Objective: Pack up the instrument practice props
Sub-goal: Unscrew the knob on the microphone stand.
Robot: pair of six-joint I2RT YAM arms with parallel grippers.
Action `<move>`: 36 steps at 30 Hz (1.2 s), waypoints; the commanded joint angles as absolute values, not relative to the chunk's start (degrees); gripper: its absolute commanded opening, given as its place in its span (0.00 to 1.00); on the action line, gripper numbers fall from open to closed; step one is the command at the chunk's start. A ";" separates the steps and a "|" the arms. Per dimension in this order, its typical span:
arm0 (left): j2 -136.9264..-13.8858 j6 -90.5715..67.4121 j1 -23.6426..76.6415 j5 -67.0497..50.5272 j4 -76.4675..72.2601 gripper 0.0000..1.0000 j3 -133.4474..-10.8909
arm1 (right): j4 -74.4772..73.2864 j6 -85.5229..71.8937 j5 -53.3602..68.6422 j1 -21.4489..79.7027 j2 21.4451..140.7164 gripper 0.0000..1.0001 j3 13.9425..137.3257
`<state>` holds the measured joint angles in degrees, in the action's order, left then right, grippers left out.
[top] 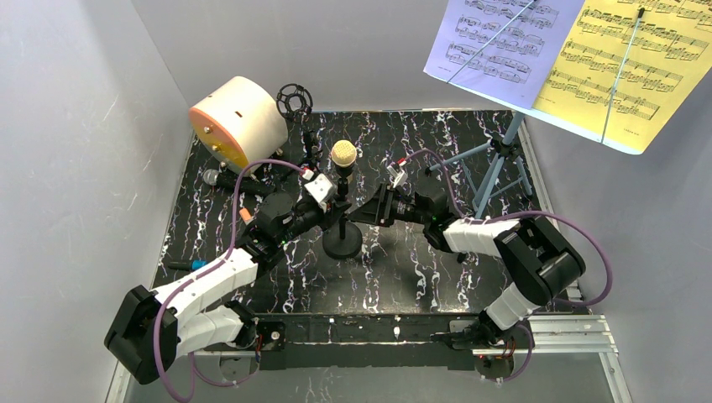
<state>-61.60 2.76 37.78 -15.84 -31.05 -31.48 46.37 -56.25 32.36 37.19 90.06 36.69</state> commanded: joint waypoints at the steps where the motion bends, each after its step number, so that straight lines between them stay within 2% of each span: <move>1: -59.95 2.64 38.41 -18.08 -31.20 0.00 -30.46 | 56.42 -61.79 36.56 37.10 91.06 0.54 36.50; 5: -59.85 2.68 38.41 -17.76 -31.33 0.00 -30.32 | 57.56 -62.15 37.72 37.03 91.54 0.45 36.48; 11: -59.85 2.64 38.42 -17.62 -31.46 0.00 -30.32 | 56.30 -58.96 38.77 36.98 91.27 0.21 37.11; 16: -59.94 2.50 38.43 -17.27 -31.64 0.00 -30.15 | 51.68 -47.65 39.64 36.96 89.17 0.01 38.71; 20: -60.11 2.48 38.41 -17.27 -31.88 0.00 -30.15 | 44.44 -33.74 39.11 37.42 86.31 0.01 40.13; 24: -60.28 2.33 38.45 -17.23 -32.21 0.00 -30.06 | 36.19 -13.49 34.74 40.21 82.72 0.01 41.14; 31: -60.51 2.08 38.42 -17.26 -32.52 0.00 -29.97 | 24.13 25.68 19.00 49.31 79.08 0.01 42.44; 36: -60.08 2.18 38.43 -17.14 -32.52 0.00 -29.82 | 27.48 54.82 2.61 58.82 78.53 0.01 37.93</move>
